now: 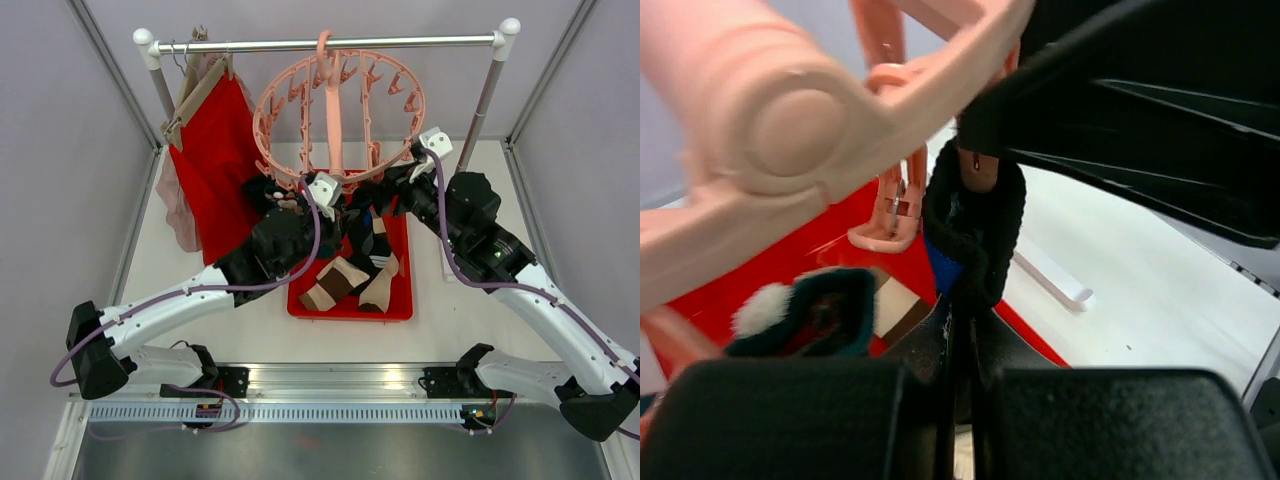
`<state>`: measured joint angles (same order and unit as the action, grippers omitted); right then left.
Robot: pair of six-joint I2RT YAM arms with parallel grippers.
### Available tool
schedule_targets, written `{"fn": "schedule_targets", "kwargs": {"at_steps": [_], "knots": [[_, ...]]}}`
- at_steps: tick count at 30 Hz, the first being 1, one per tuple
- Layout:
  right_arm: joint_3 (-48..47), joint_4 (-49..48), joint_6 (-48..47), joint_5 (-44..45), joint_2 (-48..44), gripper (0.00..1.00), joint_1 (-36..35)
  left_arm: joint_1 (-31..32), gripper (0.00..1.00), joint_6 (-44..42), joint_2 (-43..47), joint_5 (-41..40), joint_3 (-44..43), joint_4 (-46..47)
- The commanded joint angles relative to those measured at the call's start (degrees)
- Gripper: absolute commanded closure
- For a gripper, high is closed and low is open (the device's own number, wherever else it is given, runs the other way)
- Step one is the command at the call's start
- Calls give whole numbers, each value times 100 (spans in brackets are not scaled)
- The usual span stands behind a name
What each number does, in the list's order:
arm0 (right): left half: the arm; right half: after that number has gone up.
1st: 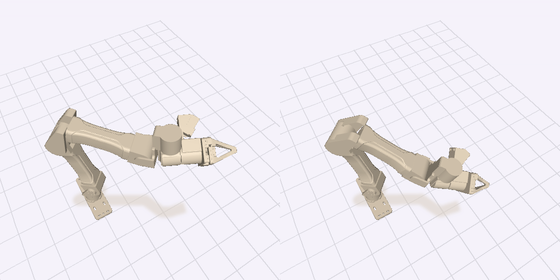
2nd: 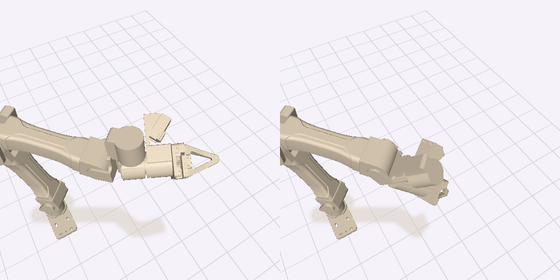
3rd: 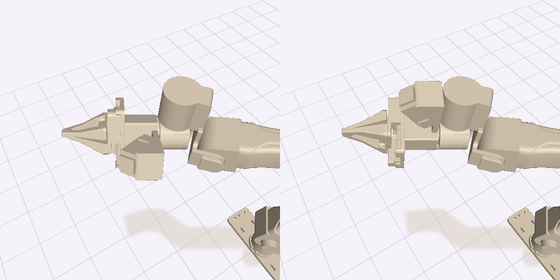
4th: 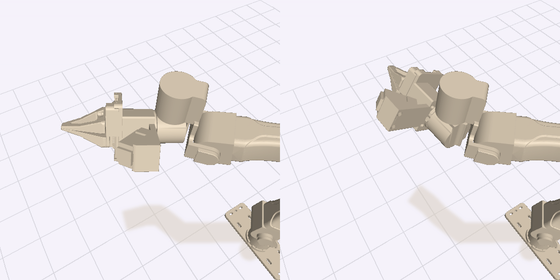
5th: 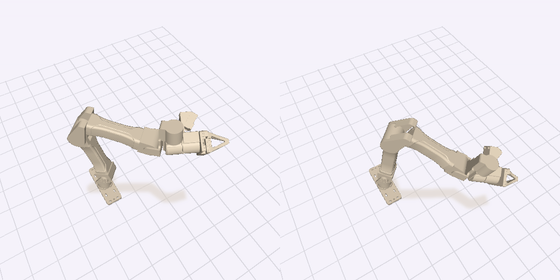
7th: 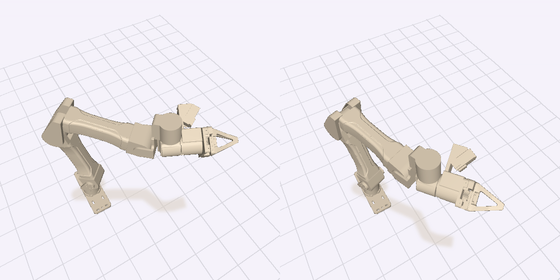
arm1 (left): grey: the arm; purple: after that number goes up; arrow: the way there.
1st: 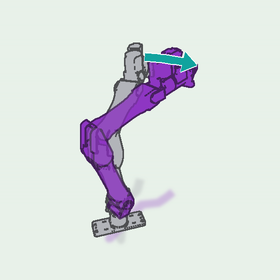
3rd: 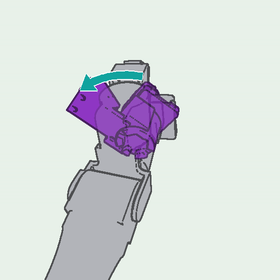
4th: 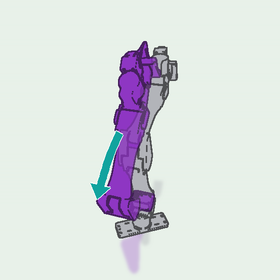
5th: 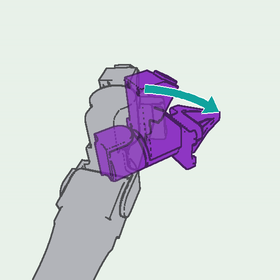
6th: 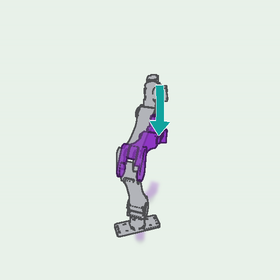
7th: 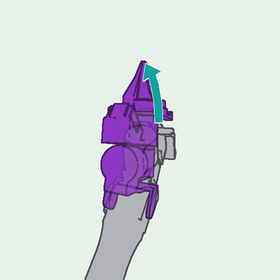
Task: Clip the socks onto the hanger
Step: Clamp the sock onto the hanger.
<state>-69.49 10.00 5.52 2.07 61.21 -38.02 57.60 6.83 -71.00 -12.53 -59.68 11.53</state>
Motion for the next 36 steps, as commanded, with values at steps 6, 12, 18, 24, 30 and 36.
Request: {"fn": "schedule_targets", "kwargs": {"at_steps": [6, 12, 18, 24, 30, 36], "knots": [[-64, 46, 283, -145, -592, 33, 5, -12, 98, -59, 684, -1224, -1010, -1485], [15, 318, 362, 57, -874, 31, 14, -30, 98, -279, 1237, -2094, -1414, -2769], [287, 389, 424, 171, -997, 31, 14, -39, 98, -542, 1308, -2735, -2126, -3954], [507, 380, 494, 128, -971, 30, 14, -65, 98, -955, 1168, -3184, -2531, -4229], [761, 485, 547, 145, -909, 31, 14, -170, 98, -912, 1124, -3150, -2268, -4098], [1122, 573, 626, 224, -751, 31, 14, -469, 98, -771, 1018, -2984, -1688, -3799]]}}
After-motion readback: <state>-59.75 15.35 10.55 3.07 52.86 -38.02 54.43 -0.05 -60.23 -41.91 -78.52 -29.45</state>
